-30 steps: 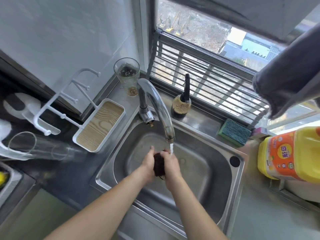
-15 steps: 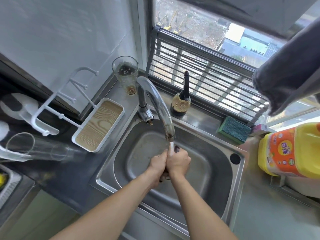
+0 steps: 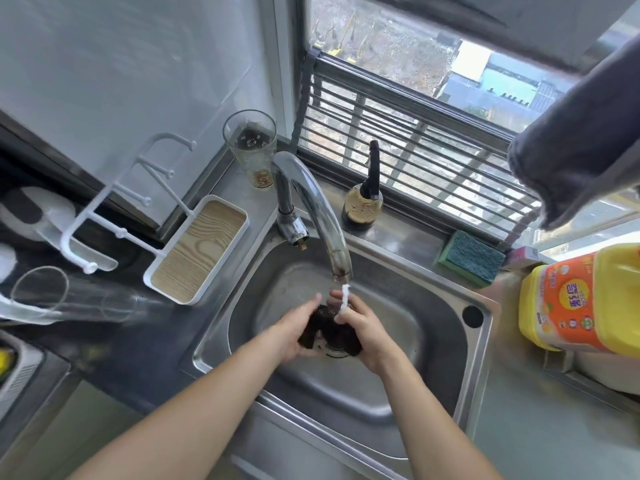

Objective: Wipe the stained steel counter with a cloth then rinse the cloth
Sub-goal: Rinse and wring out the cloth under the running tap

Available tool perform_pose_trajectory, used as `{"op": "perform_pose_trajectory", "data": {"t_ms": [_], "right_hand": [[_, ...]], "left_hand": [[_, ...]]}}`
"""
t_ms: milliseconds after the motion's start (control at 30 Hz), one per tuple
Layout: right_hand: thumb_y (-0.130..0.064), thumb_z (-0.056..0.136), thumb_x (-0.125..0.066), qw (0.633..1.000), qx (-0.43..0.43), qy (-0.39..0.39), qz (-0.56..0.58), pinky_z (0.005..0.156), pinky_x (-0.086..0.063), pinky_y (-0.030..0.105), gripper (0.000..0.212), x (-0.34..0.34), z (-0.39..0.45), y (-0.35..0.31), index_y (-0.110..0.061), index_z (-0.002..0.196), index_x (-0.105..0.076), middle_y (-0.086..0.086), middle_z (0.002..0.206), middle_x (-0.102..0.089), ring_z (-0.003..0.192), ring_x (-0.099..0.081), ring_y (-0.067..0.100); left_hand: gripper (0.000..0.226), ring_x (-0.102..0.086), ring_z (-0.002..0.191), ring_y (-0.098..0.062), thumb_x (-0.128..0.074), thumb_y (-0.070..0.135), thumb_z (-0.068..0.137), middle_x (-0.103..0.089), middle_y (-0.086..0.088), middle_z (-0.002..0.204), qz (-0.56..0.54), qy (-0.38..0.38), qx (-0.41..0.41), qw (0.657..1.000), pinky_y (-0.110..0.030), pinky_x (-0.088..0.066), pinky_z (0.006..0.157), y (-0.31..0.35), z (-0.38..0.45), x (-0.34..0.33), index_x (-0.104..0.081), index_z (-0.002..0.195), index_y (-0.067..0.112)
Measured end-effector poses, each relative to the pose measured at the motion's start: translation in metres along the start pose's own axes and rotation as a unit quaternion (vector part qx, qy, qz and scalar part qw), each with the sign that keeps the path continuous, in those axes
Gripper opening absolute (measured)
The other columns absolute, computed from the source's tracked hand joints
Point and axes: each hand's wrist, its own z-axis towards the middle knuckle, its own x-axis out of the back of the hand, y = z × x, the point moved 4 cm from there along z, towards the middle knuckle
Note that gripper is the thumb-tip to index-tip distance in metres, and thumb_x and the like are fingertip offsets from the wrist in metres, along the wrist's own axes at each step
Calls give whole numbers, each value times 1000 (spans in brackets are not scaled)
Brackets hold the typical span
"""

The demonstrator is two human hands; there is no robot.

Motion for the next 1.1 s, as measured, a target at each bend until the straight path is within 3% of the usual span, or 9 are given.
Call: {"op": "perform_pose_trajectory", "data": {"t_ms": [100,233,333,400,533,633,800,933,1100], "right_hand": [[-22,76,-74,993,-22,42,-112,97,-57,44,50,14,1,1,-19,125,-65,11,122,-73,106,-71,24],[-56,82,-76,984,-131,83,-93,67,-56,31,49,31,0,10,-12,105,-78,12,98,-80,83,-76,23],[-30,86,-77,987,-66,144,-18,63,-55,30,31,31,3,10,-7,106,-76,11,92,-79,76,-73,22],[-8,82,-68,985,-14,162,51,70,-54,35,25,24,1,8,-10,106,-74,14,93,-76,79,-68,25],[-11,61,-58,988,2,123,95,67,-52,33,47,14,-4,9,-14,104,-75,10,90,-75,79,-65,23],[-10,71,-62,991,-9,129,40,68,-54,32,36,17,-6,12,-14,105,-73,11,93,-77,80,-69,22],[-5,84,-75,991,-54,97,-75,58,-54,26,16,24,-10,17,-10,100,-77,8,83,-79,70,-72,20],[-17,83,-81,987,-130,-5,-93,90,-58,46,31,21,-15,16,-6,112,-75,18,107,-78,98,-74,33],[-19,87,-76,986,-63,62,141,83,-59,53,38,21,-10,10,0,119,-68,25,110,-71,94,-70,36]], "left_hand": [[30,-69,92,-27,-72,6,91,-68,-17,117,-38,40,-85,995,-37,-64,62,6,8,6,-61,119,7],[33,-67,77,-18,-78,5,84,-71,-12,100,-24,55,-161,985,-23,-55,56,13,12,10,-65,114,11],[21,-52,48,-11,-82,29,83,-65,3,58,80,76,-149,983,-15,-37,41,7,12,14,-72,91,12],[38,-44,37,-13,-75,49,87,-52,3,45,117,91,-98,984,-16,-31,38,0,13,16,-66,82,13],[35,-65,59,-19,-65,47,94,-72,-4,69,140,111,-102,979,-21,-45,54,-2,15,16,-71,95,12],[14,-68,78,-21,-66,26,97,-77,-9,90,101,91,-175,975,-26,-49,69,4,16,14,-74,100,15],[22,-71,84,-17,-72,4,90,-76,-3,95,-8,118,-241,963,-20,-55,59,7,13,13,-75,98,25],[11,-72,90,-25,-72,13,92,-77,-8,98,-43,121,-240,962,-33,-60,76,0,16,6,-75,99,22],[21,-75,81,-13,-62,35,99,-80,0,90,53,115,-238,963,-20,-56,64,-3,14,4,-77,102,21]]}}
